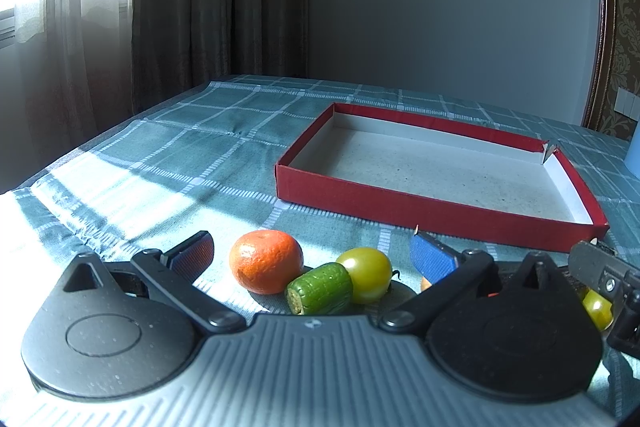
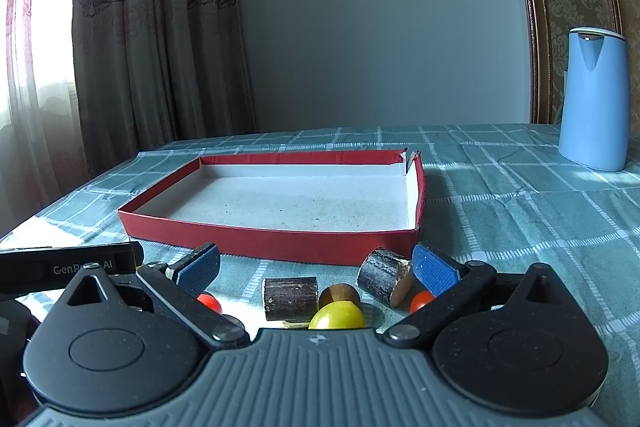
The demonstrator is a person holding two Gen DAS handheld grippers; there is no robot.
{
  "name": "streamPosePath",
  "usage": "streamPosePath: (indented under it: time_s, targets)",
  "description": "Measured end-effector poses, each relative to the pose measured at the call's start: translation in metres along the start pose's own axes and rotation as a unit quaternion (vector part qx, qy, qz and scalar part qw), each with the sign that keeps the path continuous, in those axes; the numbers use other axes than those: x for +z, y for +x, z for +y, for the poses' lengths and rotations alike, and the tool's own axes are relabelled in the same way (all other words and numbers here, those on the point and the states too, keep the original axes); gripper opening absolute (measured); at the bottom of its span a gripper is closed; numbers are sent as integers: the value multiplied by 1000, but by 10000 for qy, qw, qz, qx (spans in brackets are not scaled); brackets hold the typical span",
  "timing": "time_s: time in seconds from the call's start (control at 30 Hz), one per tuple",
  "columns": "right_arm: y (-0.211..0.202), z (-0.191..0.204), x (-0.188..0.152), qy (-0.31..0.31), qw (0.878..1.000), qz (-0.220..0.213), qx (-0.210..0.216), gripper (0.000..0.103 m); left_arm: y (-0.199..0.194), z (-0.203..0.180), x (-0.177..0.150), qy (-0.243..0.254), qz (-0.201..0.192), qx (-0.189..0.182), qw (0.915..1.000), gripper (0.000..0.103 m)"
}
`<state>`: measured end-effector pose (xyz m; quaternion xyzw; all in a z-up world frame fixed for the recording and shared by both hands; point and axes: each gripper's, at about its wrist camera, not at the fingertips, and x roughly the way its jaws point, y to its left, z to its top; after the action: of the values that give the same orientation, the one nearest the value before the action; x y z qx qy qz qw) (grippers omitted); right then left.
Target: Organize fruits
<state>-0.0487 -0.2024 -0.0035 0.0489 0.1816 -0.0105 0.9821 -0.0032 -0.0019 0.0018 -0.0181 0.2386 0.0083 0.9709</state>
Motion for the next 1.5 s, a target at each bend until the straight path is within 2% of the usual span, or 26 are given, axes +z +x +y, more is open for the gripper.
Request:
streamPosePath:
  time_s: [0.47,0.73,0.83,0.97,1.1,1.17,1.27,1.3,1.43,1.5]
  targets:
    - [0,-1,0,17,10000,-12,18,103,0,2,0,-12,23,-3,10000,103]
    - [-7,-21,1,440,9981,-44,429,103,2,1,0,-25,42,-6,10000,103]
    - [-13,-31,3,175,9984,-37,535,103,3,1,0,-38,46,-2,10000,103]
    - [-26,-55,8,-290,9985,-109,461,103,3,1,0,-49,39,-11,10000,103]
    - [-35,-85,15,-226,9976,-35,649,103,3,1,0,-53,40,-8,10000,103]
    - [-37,-86,15,-302,9966,98,765,103,3,1,0,-48,41,-8,10000,103]
    - [-40,-71,9,-735,9926,138,953,103,3,1,0,-57,41,-6,10000,103]
    - [-41,-65,7,-860,9910,120,1018,102,4,1,0,-56,42,-3,10000,103]
    - [-37,-40,8,-1279,9825,149,1347,76,4,1,0,-60,43,-4,10000,103]
    - [-29,-28,8,-1447,9787,263,1434,76,3,1,0,-63,41,-7,10000,103]
